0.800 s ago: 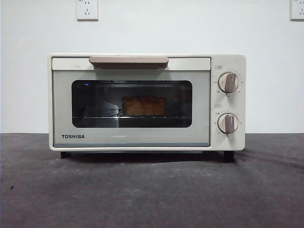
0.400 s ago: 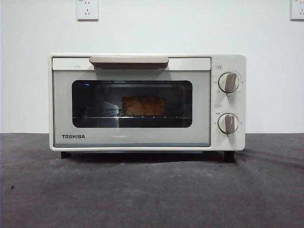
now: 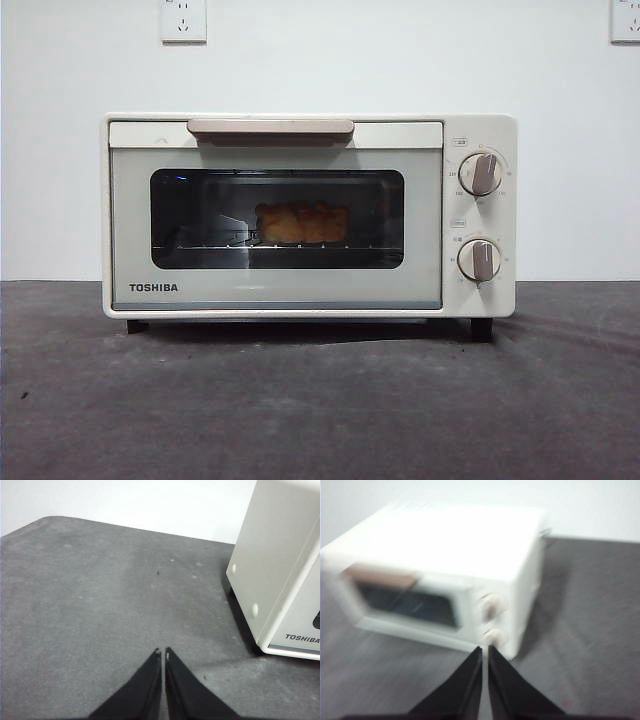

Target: The left arm flap open the oven, the right arm pick bread and place it into oven, the left arm flap close the oven

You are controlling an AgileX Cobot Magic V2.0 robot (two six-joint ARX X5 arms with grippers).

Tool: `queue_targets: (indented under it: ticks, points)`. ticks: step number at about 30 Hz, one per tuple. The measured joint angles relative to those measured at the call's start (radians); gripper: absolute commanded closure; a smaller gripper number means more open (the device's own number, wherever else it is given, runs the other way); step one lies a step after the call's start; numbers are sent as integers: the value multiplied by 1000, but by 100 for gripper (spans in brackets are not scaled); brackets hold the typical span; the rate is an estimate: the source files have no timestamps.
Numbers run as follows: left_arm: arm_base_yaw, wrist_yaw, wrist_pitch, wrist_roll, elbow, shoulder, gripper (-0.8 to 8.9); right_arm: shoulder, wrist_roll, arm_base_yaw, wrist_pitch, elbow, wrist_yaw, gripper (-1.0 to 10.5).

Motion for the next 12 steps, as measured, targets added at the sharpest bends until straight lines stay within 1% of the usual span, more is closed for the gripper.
queue_targets:
  ticks: [3,6,10,12]
  points:
    - [0,0,0,0,0,0,794,-54,-4,-144,142,-135,1,930]
    - [0,0,0,0,0,0,794,-146,-22,-262,236,-298,4,930]
    - [0,0,0,0,0,0,794,-287,-53,-387,279,-499,4,930]
    - [0,0,0,0,0,0,794,-330,-56,-428,277,-570,4,930]
